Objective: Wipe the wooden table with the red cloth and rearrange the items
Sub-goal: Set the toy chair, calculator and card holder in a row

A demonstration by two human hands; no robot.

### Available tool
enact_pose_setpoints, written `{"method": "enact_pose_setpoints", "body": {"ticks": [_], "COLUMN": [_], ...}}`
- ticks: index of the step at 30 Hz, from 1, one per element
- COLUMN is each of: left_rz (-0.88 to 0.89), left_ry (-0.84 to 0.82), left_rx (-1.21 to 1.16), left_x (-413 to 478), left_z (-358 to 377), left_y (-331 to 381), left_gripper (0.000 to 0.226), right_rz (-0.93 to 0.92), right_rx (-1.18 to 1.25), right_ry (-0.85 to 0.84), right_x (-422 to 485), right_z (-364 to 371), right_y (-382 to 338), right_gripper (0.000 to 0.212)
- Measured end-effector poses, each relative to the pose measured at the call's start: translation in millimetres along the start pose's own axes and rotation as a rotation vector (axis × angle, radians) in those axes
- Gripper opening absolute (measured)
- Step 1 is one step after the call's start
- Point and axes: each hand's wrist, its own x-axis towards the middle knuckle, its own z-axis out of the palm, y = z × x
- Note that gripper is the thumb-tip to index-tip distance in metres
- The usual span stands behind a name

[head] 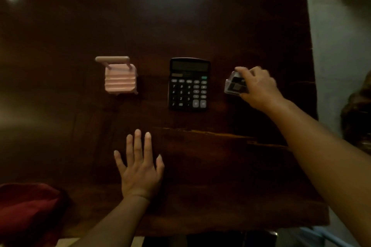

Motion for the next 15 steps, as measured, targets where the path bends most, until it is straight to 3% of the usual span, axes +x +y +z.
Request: {"method": "enact_pose_setpoints", "body": {"ticks": [3,5,10,13,15], "left_rz": [0.007,0.023,0.017,0.011,-0.034], "left_ry": [0.006,0.026,-0.093,-0.286,-0.452], "left_rx": [0.003,0.007,-0.010,-0.016,-0.088], "left_x": [-1.3,-1.5,-2.5,3.9,11.2], "left_z": [3.0,3.1,-17.2,-57.2,-94.8], "left_y": [-3.9,-5.2,0.8,0.7,4.5], "left_gripper": [0.070,0.069,0.068,0.067,0.051], "right_rz": [0.051,0.081,0.051,0.020,0.030], "right_rx": [0.030,0.087,0.191,0.227,0.244], "right_ry": [0.256,0.334,0.165,0.026,-0.068], "right_x": [-32.1,-67.8,-178.8,-236.0,-253.4], "right_z": [10.2,18.2,51.5,60.9,57.9], "right_y": [-12.6,-32.1,-89.2,-106.5,-108.7], "right_gripper": [0.084,0.078,0.069,0.066,0.059]}}
